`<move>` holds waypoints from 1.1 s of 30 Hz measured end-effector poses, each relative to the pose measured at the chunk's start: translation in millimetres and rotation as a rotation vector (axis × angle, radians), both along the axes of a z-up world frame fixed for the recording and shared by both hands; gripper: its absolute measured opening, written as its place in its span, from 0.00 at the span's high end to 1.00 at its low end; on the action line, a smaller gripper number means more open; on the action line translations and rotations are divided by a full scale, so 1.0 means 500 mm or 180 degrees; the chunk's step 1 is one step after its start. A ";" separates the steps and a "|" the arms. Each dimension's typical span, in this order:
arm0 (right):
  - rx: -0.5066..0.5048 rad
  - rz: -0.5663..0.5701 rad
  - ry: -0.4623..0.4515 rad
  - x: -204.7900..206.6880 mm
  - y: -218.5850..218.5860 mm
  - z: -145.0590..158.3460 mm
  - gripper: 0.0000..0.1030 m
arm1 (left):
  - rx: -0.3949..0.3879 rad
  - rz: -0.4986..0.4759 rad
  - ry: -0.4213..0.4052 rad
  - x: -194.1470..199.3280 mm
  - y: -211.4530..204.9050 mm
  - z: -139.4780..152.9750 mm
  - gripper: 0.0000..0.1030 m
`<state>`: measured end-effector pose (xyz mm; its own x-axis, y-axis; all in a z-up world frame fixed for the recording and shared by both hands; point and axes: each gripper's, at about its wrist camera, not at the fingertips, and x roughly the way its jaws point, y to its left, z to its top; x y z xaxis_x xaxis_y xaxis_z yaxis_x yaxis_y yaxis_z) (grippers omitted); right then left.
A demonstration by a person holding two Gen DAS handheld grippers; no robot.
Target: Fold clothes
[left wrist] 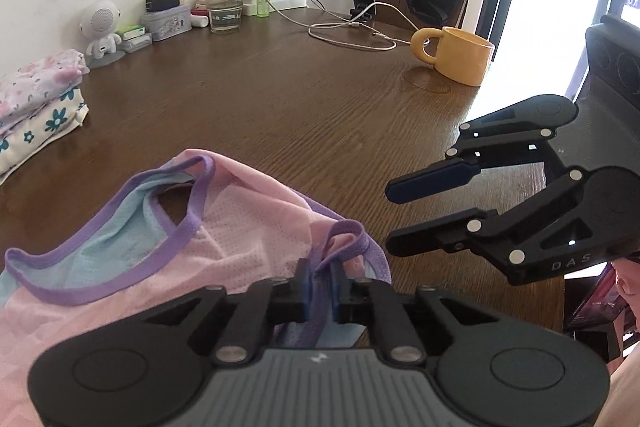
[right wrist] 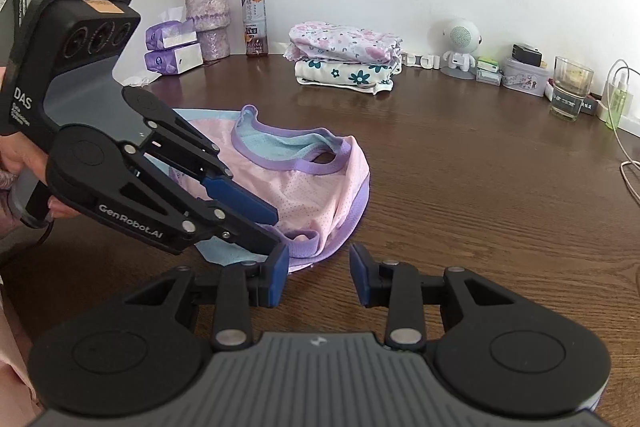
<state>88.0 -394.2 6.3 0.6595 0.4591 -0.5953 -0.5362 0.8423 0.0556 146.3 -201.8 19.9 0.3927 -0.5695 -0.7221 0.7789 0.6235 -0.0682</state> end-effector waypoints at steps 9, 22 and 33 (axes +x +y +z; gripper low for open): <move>0.0027 0.0177 -0.0079 0.008 0.014 0.014 0.67 | -0.0380 0.0154 -0.0134 -0.001 0.034 0.065 1.00; 0.0524 0.0079 0.0273 0.088 0.031 -0.016 0.67 | -0.0514 0.0375 -0.0050 0.018 0.055 0.059 0.99; 0.0367 0.0130 0.0300 0.059 0.047 -0.036 0.67 | -0.0455 0.0198 0.0183 0.035 0.044 0.029 0.63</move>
<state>117.5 -370.6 -11.4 0.5825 0.5532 -0.5955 -0.5577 0.8050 0.2023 163.6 -179.6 34.5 0.3909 -0.6440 -0.6577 0.7313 0.6512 -0.2030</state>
